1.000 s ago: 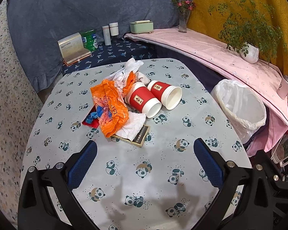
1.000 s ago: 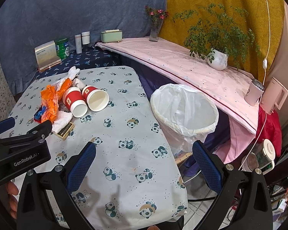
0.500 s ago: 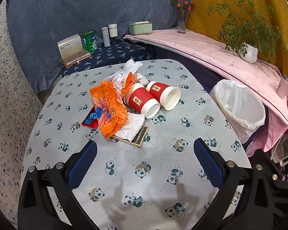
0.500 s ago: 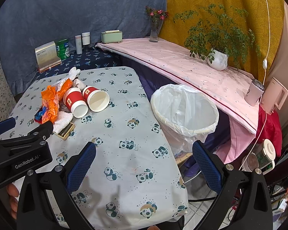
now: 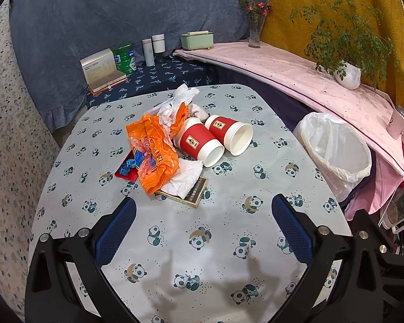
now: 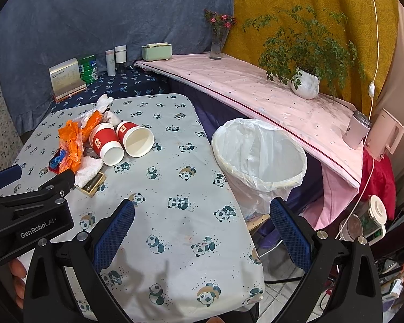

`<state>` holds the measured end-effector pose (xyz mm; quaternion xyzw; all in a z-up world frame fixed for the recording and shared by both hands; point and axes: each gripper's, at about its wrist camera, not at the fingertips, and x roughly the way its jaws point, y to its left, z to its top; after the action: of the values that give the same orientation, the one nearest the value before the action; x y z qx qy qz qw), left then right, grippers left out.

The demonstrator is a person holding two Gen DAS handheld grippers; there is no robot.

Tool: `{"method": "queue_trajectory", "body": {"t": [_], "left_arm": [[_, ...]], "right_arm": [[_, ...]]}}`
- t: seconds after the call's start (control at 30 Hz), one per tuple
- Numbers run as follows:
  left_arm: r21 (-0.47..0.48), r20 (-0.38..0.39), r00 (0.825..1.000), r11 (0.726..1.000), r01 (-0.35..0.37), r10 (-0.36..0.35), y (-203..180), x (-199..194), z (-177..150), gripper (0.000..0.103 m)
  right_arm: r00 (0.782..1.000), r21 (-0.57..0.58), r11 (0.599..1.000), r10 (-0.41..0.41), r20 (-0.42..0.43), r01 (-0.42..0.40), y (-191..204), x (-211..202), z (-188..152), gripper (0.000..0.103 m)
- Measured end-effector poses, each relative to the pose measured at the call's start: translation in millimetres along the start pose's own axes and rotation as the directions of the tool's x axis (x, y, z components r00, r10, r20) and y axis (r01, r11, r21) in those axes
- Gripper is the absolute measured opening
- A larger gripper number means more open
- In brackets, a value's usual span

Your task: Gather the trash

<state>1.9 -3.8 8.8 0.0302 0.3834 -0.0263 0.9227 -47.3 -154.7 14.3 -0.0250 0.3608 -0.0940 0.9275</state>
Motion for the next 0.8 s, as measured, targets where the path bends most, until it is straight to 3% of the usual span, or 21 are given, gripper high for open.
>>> {"method": "queue_trajectory", "body": {"t": [0.8], "left_arm": [[-0.01,-0.002,1.0,1.0,0.0,0.0,2.1,-0.7,-2.5,0.096]], "right_arm": [[1.0,-0.002,1.0,-0.001,0.0,0.001,2.1,0.3,-0.8,0.096]]}}
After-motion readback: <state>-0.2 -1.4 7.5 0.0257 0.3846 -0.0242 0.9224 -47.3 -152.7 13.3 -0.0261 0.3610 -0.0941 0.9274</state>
